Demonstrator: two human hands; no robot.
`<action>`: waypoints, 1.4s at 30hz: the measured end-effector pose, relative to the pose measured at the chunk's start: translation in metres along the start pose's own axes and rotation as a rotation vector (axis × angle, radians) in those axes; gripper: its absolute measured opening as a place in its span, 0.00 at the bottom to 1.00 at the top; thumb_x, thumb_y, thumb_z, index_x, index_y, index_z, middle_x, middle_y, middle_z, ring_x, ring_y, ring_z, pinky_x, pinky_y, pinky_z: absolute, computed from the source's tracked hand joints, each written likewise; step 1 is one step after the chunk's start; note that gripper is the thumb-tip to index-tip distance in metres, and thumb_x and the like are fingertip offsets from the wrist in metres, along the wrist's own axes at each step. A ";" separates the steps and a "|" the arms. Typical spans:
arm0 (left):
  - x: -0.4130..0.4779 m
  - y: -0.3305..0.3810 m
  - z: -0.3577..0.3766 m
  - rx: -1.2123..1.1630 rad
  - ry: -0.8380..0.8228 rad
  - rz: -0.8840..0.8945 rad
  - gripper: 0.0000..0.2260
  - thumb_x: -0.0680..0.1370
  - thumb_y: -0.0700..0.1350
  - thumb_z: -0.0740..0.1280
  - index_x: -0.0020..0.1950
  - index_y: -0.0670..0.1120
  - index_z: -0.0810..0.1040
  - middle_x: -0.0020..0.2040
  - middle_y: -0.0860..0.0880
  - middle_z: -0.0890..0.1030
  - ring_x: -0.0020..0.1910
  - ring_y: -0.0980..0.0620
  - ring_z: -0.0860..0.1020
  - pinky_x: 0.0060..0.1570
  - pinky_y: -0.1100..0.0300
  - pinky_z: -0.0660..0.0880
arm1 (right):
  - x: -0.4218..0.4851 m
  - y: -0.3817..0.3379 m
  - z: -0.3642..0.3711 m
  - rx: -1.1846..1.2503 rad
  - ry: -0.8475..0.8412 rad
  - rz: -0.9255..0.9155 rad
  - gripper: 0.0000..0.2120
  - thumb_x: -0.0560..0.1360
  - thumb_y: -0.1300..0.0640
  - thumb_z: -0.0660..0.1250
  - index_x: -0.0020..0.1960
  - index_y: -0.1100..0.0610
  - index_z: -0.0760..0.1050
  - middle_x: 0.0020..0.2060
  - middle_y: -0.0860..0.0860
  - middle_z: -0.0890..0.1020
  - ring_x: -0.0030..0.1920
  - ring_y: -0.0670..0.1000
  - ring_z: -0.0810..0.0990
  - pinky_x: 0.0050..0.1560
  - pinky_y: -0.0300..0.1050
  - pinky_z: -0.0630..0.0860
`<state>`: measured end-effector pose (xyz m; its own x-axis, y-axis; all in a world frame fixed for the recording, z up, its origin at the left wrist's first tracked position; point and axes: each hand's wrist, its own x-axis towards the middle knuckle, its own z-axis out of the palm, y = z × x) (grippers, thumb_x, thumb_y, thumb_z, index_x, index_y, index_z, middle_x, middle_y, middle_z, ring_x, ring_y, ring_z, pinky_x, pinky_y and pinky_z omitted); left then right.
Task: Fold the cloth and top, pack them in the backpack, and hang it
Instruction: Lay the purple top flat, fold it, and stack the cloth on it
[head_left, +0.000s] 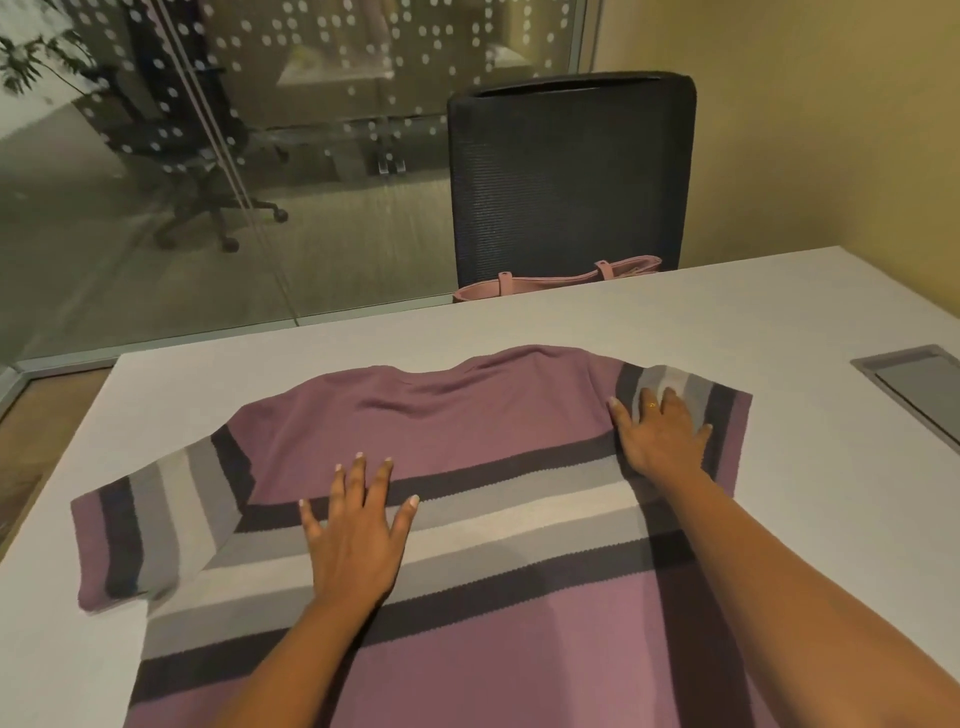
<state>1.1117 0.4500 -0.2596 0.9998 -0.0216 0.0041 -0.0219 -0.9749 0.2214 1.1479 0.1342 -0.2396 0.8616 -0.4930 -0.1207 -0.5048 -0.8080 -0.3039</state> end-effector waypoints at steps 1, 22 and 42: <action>0.000 0.000 0.003 0.008 0.010 0.000 0.38 0.69 0.68 0.33 0.76 0.55 0.54 0.77 0.50 0.53 0.77 0.48 0.51 0.71 0.39 0.46 | 0.003 0.005 -0.001 0.008 -0.005 -0.026 0.32 0.78 0.37 0.44 0.76 0.53 0.53 0.76 0.56 0.53 0.76 0.57 0.49 0.72 0.63 0.43; 0.002 -0.002 0.009 0.014 0.060 0.003 0.37 0.70 0.69 0.35 0.75 0.56 0.54 0.77 0.50 0.55 0.76 0.47 0.53 0.71 0.39 0.47 | 0.032 0.062 -0.002 -0.084 0.021 -0.173 0.29 0.80 0.42 0.45 0.76 0.54 0.49 0.76 0.55 0.50 0.76 0.56 0.47 0.74 0.57 0.45; 0.001 0.001 0.009 0.043 0.057 0.001 0.37 0.69 0.69 0.34 0.76 0.57 0.53 0.77 0.50 0.54 0.76 0.48 0.52 0.71 0.39 0.47 | 0.025 0.037 0.005 -0.086 0.065 -0.061 0.29 0.79 0.39 0.43 0.76 0.51 0.49 0.76 0.56 0.50 0.76 0.57 0.46 0.72 0.62 0.42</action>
<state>1.1122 0.4470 -0.2686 0.9981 -0.0115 0.0600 -0.0221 -0.9836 0.1788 1.1510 0.0933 -0.2583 0.8871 -0.4597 -0.0418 -0.4566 -0.8605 -0.2260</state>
